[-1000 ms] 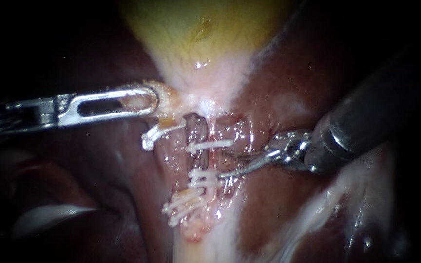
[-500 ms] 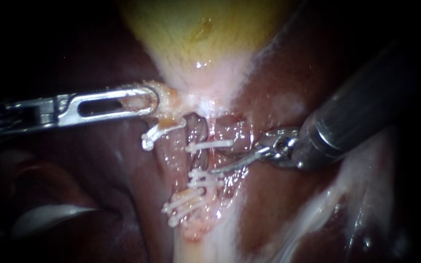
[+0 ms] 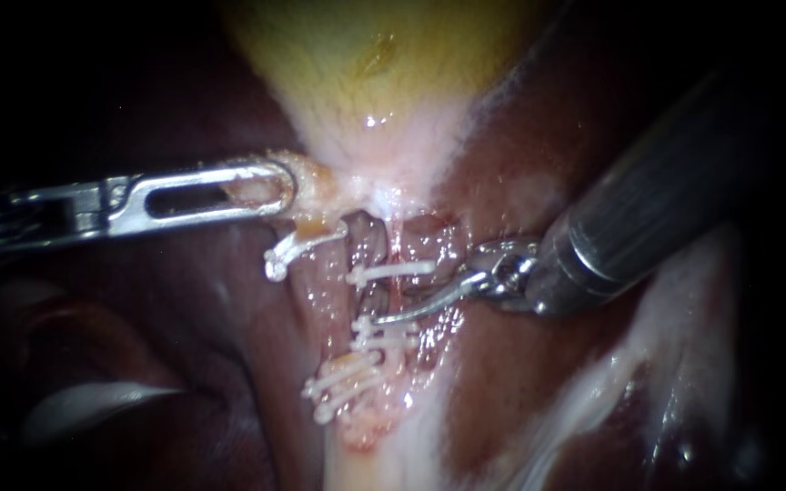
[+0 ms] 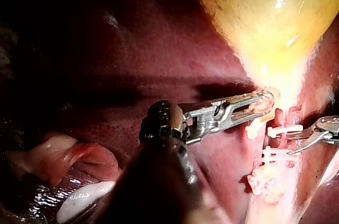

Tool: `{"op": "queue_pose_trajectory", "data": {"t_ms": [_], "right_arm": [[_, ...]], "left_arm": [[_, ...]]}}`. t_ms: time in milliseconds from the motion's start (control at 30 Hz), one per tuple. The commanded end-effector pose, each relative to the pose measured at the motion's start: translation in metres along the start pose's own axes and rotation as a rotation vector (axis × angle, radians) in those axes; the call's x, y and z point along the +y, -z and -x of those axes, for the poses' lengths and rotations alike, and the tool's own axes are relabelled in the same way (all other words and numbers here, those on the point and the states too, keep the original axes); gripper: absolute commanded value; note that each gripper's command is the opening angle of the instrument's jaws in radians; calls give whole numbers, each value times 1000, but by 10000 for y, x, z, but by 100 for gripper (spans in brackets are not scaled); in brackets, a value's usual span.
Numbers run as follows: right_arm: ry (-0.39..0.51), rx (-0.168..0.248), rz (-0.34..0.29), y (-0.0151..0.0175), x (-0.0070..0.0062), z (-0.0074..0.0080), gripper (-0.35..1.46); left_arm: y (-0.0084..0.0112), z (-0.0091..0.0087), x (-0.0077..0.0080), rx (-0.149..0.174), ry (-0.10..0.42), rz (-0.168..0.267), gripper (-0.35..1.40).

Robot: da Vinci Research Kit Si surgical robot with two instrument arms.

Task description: Go to the cutting position right tube

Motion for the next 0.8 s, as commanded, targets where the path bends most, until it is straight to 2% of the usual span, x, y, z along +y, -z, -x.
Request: {"op": "queue_pose_trajectory", "data": {"t_ms": [33, 233, 533, 800], "right_arm": [[5, 2, -11, -1, 0, 0, 141], [25, 17, -60, -4, -1, -2, 139], [52, 35, -102, -9, -3, -4, 136], [54, 37, -109, -14, -6, -6, 134]], "left_arm": [[0, 0, 0, 0, 0, 0, -35], [0, 0, 1, 0, 0, -1, -35], [-1, 0, 3, 1, -1, -1, -35], [-1, 0, 4, 1, -1, -1, -35]]}}
